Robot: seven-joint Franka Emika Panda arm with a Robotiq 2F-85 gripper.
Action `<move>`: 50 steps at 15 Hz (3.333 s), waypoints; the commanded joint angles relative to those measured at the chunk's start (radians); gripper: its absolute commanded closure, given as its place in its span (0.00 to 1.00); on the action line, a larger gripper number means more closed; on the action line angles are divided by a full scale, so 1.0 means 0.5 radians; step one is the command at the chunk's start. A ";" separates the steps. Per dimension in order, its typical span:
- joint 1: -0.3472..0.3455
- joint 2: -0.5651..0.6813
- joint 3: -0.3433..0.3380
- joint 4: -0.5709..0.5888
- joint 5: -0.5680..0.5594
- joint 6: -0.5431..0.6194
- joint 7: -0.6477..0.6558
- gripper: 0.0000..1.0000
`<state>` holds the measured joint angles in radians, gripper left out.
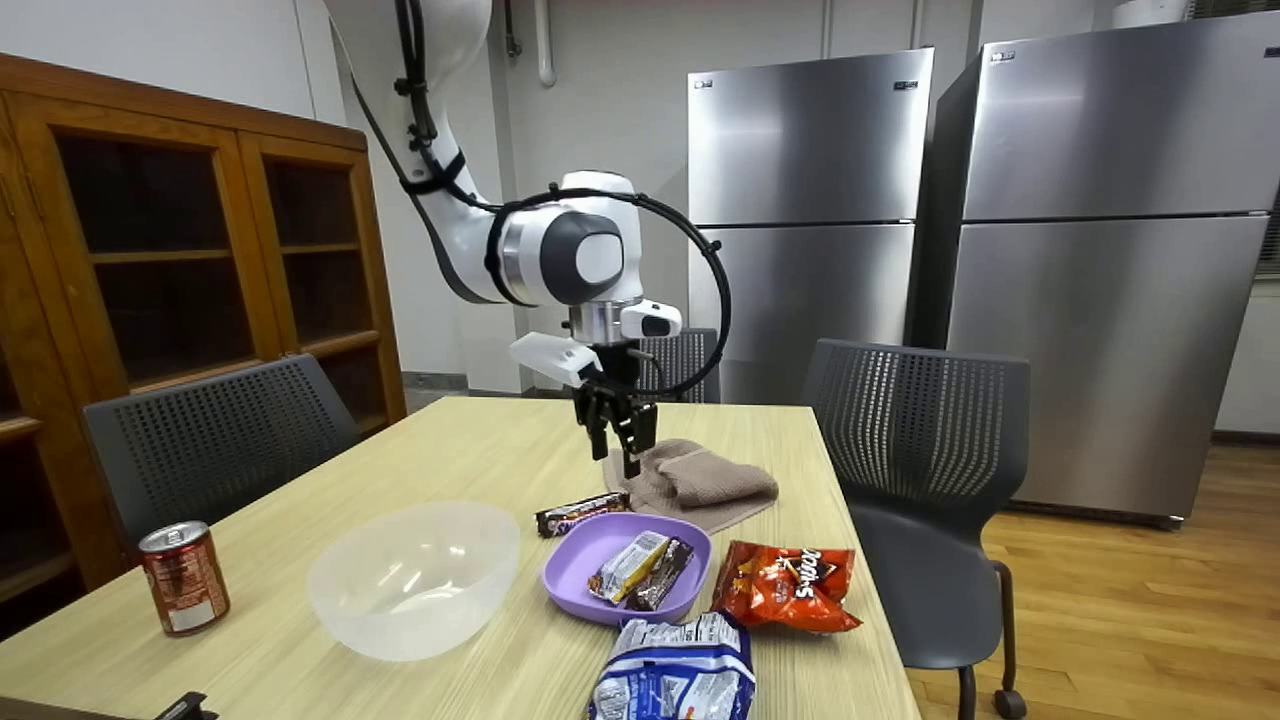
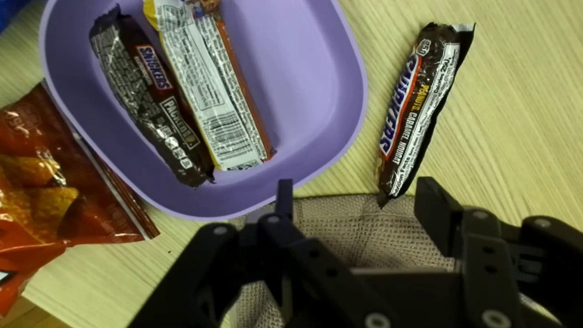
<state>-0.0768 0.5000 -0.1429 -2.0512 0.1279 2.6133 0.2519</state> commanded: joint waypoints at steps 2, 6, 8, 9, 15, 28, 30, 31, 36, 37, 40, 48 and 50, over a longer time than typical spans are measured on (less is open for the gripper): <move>-0.031 0.017 0.031 0.083 -0.021 -0.071 -0.117 0.00; -0.025 0.073 0.084 0.137 0.003 -0.075 -0.167 0.00; -0.032 0.114 0.121 0.180 0.023 -0.094 -0.186 0.00; -0.040 0.144 0.143 0.209 0.036 -0.101 -0.200 0.00; -0.057 0.278 0.250 0.345 0.131 -0.225 -0.218 0.00; -0.018 0.392 0.278 0.348 0.156 -0.297 -0.212 0.00; -0.019 0.410 0.287 0.340 0.159 -0.268 -0.216 0.00; -0.017 0.420 0.288 0.338 0.159 -0.250 -0.212 0.00; 0.010 0.458 0.263 0.342 0.153 -0.209 -0.138 0.00; 0.007 0.461 0.266 0.340 0.154 -0.204 -0.144 0.00; 0.000 0.468 0.273 0.337 0.164 -0.194 -0.154 0.00; 0.006 0.478 0.269 0.332 0.150 -0.155 -0.163 0.73; 0.012 0.479 0.267 0.333 0.140 -0.158 -0.166 0.88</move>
<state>-0.0774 0.7355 -0.0094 -1.8944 0.1902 2.5276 0.1737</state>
